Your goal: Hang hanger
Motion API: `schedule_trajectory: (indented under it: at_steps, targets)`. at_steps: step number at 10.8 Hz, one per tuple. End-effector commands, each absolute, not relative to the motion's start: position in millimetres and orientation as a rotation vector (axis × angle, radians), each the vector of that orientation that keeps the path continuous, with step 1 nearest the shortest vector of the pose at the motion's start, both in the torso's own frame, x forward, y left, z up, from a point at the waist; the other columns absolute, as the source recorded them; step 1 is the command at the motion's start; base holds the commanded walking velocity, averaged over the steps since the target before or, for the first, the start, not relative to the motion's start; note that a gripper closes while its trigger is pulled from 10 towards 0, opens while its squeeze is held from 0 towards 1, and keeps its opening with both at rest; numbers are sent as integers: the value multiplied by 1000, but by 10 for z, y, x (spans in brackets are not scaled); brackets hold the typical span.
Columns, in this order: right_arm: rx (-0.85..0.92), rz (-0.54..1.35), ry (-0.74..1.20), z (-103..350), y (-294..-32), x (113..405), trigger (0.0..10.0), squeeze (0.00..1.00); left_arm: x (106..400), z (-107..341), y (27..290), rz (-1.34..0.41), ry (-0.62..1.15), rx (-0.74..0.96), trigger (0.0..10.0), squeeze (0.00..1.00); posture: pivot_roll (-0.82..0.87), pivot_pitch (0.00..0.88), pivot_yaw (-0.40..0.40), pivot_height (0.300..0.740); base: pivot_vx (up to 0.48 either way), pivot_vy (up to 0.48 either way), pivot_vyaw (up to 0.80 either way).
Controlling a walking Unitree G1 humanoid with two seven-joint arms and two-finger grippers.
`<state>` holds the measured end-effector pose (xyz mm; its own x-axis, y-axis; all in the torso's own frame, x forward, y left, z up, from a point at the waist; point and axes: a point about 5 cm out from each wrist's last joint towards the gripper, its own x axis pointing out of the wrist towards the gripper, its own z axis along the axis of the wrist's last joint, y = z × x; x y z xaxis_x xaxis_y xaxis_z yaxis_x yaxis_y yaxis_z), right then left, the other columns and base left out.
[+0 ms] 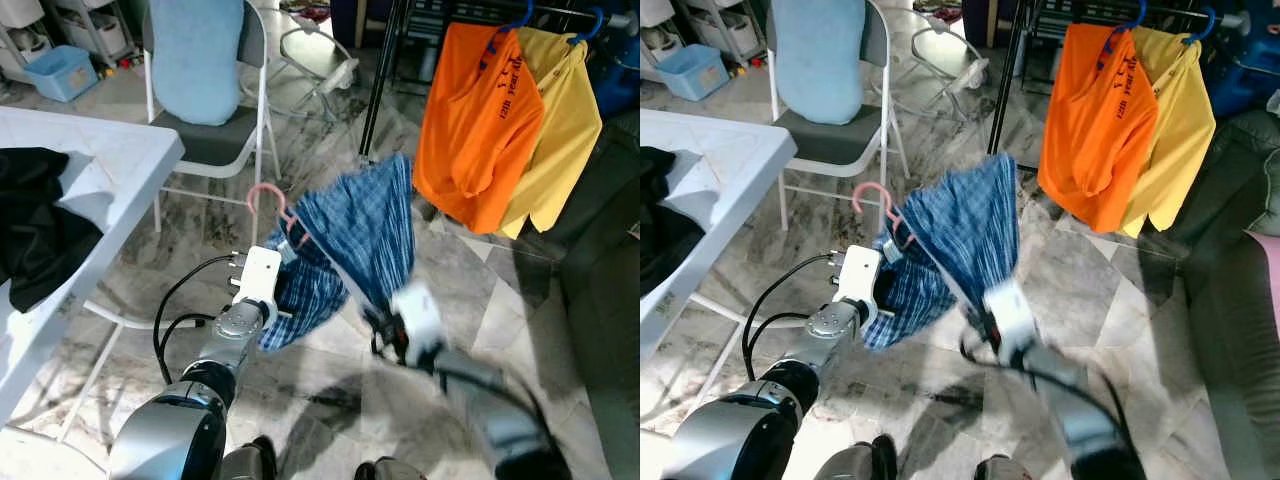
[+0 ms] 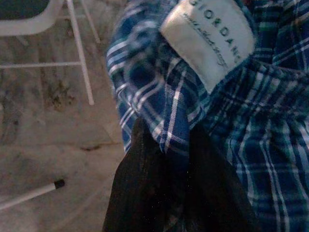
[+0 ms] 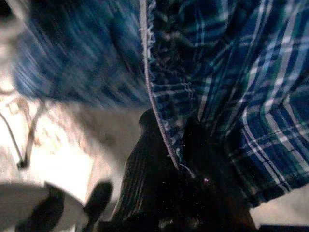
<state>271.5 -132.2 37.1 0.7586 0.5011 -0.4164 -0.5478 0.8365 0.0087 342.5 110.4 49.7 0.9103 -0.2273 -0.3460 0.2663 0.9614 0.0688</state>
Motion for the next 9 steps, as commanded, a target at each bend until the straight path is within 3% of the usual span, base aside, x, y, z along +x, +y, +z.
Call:
schedule_trajectory:
  at_steps: [1, 2, 3, 4, 5, 9]
  targets:
    - [-135, 554, 533, 103, -1344, 2557, 0, 0, 3551, 679, 1159, -206, 281, 65, 0, 0, -224, 108, 34, 740, 0, 0, 0]
    - [-143, 514, 566, 19, -1378, 2527, 4392, 0, 3558, 694, 1168, -212, 272, 76, 0, 0, -224, 108, 35, 740, 0, 0, 0]
    - [-162, 421, 604, -91, -1469, 2508, 10000, 0, 3568, 718, 1186, -223, 254, 100, 0, 0, -222, 108, 38, 740, 0, 0, 0]
    - [-170, 393, 603, -100, -1509, 2516, 10000, 388, 3571, 724, 1195, -226, 250, 106, 0, 0, -219, 108, 40, 740, 0, 0, 0]
    - [-190, 395, 569, -62, -1536, 2555, 10000, 1000, 3572, 731, 1210, -227, 242, 117, 0, 0, -219, 108, 40, 740, 0, 0, 0]
    - [-348, 478, 440, 155, -1661, 2689, 10000, 1000, 3582, 760, 1236, -233, 215, 161, 0, 0, -214, 122, 51, 740, 0, 0, 0]
